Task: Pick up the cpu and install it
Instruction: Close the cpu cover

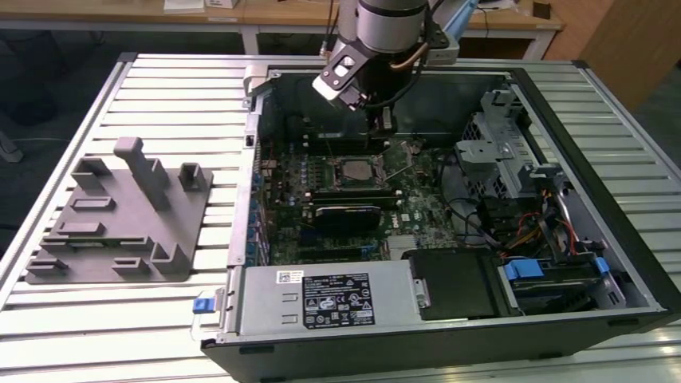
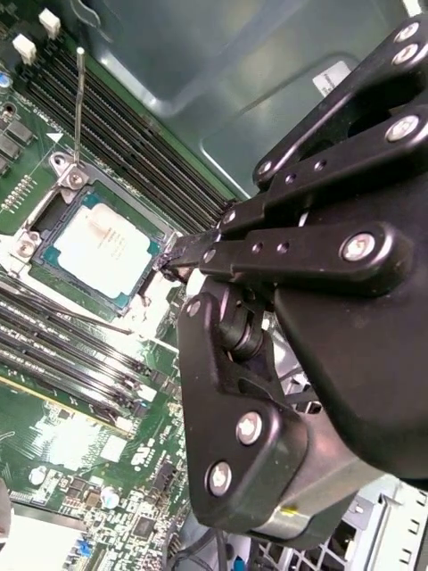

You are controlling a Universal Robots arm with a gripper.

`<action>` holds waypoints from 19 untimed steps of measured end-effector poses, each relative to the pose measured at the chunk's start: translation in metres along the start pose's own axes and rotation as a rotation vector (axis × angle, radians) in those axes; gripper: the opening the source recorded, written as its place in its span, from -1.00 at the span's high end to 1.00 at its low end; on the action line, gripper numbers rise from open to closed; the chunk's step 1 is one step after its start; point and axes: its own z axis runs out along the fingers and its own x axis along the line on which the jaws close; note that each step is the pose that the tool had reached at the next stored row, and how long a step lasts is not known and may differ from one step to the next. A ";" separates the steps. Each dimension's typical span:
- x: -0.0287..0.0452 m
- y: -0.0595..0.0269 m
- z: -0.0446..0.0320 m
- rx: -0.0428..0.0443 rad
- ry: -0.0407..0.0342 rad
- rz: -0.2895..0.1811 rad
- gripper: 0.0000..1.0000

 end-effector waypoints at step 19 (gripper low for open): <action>-0.0002 0.0318 -0.0038 0.0000 0.0000 0.000 0.79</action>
